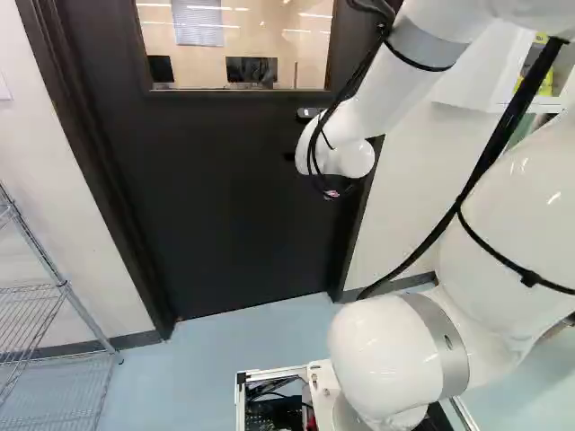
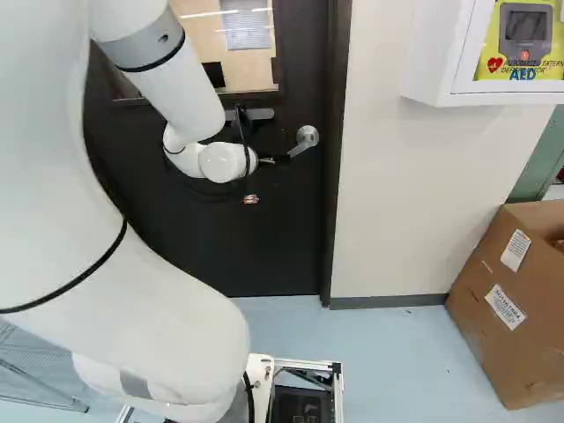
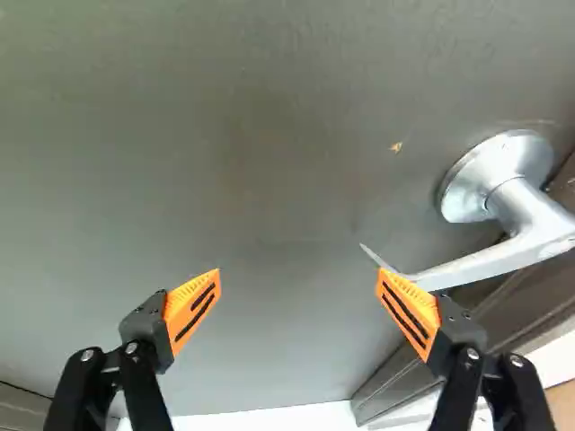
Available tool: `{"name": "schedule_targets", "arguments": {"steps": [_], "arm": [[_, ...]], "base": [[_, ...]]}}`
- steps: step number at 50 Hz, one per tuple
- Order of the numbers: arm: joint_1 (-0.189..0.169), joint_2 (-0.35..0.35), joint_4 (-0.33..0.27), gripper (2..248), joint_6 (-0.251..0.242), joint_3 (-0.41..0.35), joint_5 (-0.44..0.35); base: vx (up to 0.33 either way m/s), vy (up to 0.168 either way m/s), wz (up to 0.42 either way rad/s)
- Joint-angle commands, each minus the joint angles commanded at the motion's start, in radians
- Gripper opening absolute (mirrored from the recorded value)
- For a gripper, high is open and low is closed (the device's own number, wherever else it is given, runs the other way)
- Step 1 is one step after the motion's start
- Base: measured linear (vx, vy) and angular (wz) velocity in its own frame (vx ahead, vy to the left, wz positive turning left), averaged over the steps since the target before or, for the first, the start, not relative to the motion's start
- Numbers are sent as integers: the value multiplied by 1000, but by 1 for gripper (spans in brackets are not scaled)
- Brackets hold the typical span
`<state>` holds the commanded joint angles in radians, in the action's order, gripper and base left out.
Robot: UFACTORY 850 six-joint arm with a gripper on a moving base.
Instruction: Open the door and move inside
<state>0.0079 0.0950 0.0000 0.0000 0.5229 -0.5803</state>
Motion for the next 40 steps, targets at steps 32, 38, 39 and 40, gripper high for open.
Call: {"name": "schedule_targets", "arguments": {"steps": [32, 38, 39, 40], "arm": [[-1, -7, 0, 247, 0, -21, 0], [-2, 21, 0, 247, 0, -36, 0], [-2, 26, 0, 247, 0, -38, 0], [-2, 31, 0, 247, 0, -41, 0]], "base": [[0, 0, 0], [0, 0, 0], [0, 0, 0], [0, 0, 0]]}}
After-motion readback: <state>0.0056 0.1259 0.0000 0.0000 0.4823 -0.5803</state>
